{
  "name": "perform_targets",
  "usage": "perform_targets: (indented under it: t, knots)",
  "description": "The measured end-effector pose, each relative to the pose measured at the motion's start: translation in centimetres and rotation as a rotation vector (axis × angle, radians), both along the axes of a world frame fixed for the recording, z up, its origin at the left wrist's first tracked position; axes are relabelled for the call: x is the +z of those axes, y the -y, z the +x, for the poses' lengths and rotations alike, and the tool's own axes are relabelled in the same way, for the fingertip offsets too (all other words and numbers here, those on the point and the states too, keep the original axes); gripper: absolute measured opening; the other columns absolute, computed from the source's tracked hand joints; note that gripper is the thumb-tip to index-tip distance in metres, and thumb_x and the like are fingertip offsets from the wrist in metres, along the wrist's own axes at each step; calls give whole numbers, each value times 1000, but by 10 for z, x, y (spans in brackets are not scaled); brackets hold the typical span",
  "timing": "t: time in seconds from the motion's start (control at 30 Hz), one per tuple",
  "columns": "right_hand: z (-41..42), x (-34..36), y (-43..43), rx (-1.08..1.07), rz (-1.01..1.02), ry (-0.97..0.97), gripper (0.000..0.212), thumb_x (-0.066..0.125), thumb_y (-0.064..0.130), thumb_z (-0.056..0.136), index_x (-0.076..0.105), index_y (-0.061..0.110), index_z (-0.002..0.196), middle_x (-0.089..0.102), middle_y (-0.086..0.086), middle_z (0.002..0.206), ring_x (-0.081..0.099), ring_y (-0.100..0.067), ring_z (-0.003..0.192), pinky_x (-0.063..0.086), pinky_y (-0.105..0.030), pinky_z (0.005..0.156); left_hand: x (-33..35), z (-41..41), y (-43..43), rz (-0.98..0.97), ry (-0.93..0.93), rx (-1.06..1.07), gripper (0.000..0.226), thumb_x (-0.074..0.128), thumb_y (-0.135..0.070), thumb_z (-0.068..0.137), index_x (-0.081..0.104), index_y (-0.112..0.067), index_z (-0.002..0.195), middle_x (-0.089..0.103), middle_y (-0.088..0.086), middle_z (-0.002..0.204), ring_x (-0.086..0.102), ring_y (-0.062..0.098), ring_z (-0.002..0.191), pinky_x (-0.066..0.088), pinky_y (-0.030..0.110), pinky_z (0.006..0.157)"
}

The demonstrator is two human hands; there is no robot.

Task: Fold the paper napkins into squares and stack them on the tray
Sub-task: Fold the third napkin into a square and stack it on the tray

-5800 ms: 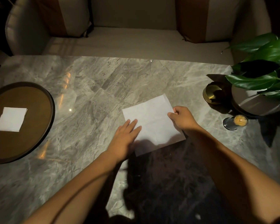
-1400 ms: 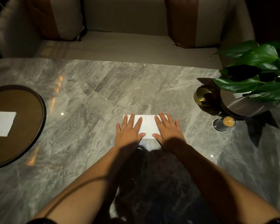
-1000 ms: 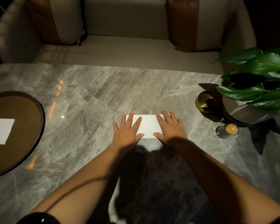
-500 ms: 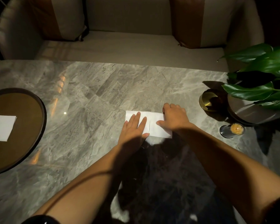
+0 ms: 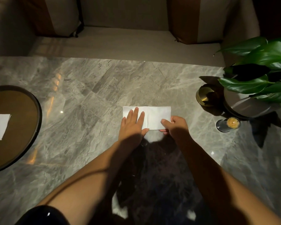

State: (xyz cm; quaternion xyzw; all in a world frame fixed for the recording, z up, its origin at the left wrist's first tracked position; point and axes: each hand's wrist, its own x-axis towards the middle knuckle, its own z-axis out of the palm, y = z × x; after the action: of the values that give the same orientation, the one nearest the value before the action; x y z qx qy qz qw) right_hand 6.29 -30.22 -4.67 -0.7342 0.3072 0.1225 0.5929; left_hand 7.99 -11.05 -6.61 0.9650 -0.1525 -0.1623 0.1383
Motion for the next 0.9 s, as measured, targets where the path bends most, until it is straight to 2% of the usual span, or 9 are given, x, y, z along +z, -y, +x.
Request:
perform_targets:
  t: [0.07,0.13,0.27,0.37,0.5,0.57,0.63,0.73,0.9]
  knots:
    - [2,-3,-4,-16,-72,-2,21,66,14,94,66,-7,94,72,-16,84,74,-30,67,60,-45,67,-1,0,-1,-15,-13,-8,72,48,-47,99,11,-27,158,-5,4,167,-6,25,153,4,49,121]
    - [4,-3,-2,-43,-62,-15,15,62,13,96,66,-1,100,73,-15,95,75,-30,70,63,-46,72,-3,-1,-7,-17,-27,-25,72,46,-47,100,9,-28,158,-8,3,167,-9,25,153,1,50,121]
    - [4,-3,5,-37,-70,-22,9,61,13,97,65,7,101,72,-11,102,76,-25,68,64,-39,70,-7,-3,-43,15,-41,9,71,42,-51,100,8,-29,158,-7,2,167,-8,25,153,-1,50,121]
    - [4,-3,8,-24,-79,-33,5,62,15,97,65,12,97,72,-9,103,76,-22,70,63,-31,65,-11,-15,-74,-41,45,-16,69,42,-52,100,15,-27,158,3,3,167,-3,24,154,3,47,123]
    - [7,1,7,-28,-88,-61,11,63,20,95,66,17,85,74,-4,94,75,-18,67,62,-29,58,-15,-25,-88,-92,57,-46,72,39,-60,97,12,-32,158,2,1,167,-8,20,153,-2,41,123]
    - [8,6,5,-17,-109,-42,17,62,23,92,66,7,87,71,-12,82,71,-16,60,60,-37,58,-15,-23,-84,-81,27,-14,73,36,-63,96,9,-34,158,0,1,167,-8,21,153,-5,41,121]
    - [10,13,0,22,-170,10,28,62,26,89,62,-2,91,66,-22,82,65,-18,57,53,-35,54,-17,-23,-79,-56,16,-4,73,35,-66,95,11,-35,157,-2,3,167,-10,23,153,-6,44,121]
    - [14,26,-11,107,-276,109,22,62,29,87,64,8,82,68,-10,75,65,-23,67,50,-33,58,-20,-24,-79,-50,25,-5,74,40,-65,95,13,-35,157,-3,4,167,-12,22,153,-9,44,119]
    - [17,38,-42,257,-361,203,18,62,25,83,58,12,72,59,1,60,53,-9,55,43,-29,52,-18,-23,-81,-82,2,-1,75,48,-60,94,15,-35,156,-4,1,167,-12,20,153,-10,42,119]
